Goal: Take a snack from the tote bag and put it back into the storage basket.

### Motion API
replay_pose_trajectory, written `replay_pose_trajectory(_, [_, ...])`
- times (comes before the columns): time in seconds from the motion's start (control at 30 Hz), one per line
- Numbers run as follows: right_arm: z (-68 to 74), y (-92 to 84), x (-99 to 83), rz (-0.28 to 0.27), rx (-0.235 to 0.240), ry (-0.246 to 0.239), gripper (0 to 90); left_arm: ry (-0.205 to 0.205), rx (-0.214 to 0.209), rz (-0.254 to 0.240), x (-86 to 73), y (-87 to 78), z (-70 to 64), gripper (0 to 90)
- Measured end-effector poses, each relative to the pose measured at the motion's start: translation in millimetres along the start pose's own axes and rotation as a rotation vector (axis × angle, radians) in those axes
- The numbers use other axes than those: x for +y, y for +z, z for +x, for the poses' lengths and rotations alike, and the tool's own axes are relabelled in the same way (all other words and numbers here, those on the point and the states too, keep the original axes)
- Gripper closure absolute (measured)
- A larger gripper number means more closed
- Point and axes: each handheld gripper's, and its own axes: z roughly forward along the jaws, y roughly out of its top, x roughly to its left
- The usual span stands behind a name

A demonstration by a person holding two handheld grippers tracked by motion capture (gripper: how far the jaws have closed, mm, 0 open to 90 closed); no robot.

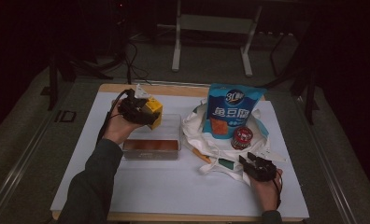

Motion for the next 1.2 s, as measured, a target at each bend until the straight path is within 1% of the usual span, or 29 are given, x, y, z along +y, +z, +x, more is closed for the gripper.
replay_pose_trajectory(0.07, [0.0, 0.0, 0.0, 0.000, 0.000, 0.000, 56.2, -0.013, 0.010, 0.000, -1.7, -1.0, 1.5, 28.4])
replay_pose_trajectory(0.17, [0.0, 0.0, 0.0, 0.000, 0.000, 0.000, 56.2, -0.025, 0.012, 0.005, -4.3, -2.0, 3.7, 28.4])
replay_pose_trajectory(0.3, [0.0, 0.0, 0.0, 0.000, 0.000, 0.000, 56.2, -0.021, 0.004, 0.007, -7.9, -2.7, 5.1, 28.4])
replay_pose_trajectory(0.5, [-0.1, 0.0, 0.0, 0.000, 0.000, 0.001, 56.2, -0.031, 0.015, 0.012, -11.9, -1.3, 5.9, 28.4])
replay_pose_trajectory(0.73, [-0.1, 0.0, 0.0, 0.000, 0.001, 0.001, 56.2, -0.050, 0.028, 0.019, -18.4, 0.7, 7.9, 28.4])
replay_pose_trajectory(0.83, [0.0, 0.0, 0.0, 0.000, 0.000, 0.000, 56.2, -0.063, 0.015, 0.014, -23.2, 1.6, 11.1, 28.3])
replay_pose_trajectory(0.93, [0.0, 0.0, 0.0, 0.000, 0.000, 0.000, 56.2, -0.069, 0.027, 0.020, -26.3, 2.5, 12.3, 28.4])
replay_pose_trajectory(1.2, [0.0, -0.1, 0.0, 0.000, 0.000, 0.000, 56.2, -0.088, 0.036, 0.034, -38.0, 6.1, 15.9, 28.3])
